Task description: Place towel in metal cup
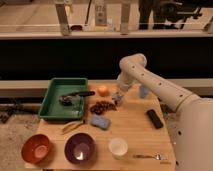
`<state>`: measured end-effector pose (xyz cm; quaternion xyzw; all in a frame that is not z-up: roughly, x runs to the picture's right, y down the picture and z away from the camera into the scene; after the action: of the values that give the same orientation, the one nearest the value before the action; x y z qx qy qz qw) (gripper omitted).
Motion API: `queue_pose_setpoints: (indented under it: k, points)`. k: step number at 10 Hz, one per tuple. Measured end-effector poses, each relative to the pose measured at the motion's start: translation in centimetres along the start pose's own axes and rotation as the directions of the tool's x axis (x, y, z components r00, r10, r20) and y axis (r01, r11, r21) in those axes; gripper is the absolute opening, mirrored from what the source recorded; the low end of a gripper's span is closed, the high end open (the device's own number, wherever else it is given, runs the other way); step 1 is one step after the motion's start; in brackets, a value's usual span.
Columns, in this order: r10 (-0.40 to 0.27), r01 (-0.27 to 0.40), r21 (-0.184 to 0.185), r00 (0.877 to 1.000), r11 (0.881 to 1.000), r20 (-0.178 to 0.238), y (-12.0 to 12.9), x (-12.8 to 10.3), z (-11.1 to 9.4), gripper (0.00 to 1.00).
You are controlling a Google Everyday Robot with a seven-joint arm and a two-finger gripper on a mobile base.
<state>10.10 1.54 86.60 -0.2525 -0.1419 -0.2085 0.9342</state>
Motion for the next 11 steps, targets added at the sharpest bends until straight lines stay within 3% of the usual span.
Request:
queue_pose_setpoints:
  k: [6,8,11]
  points:
    - [-0.019,0.019,0.001,1.0,1.0,-0.002,-0.32,0.07,-0.02,0.01]
    - [-0.024,0.024,0.0,1.0,1.0,-0.001,-0.38,0.03,0.02,0.07]
    - [-0.027,0.027,0.005,1.0,1.0,-0.001,-0.39,0.21,-0.03,0.07]
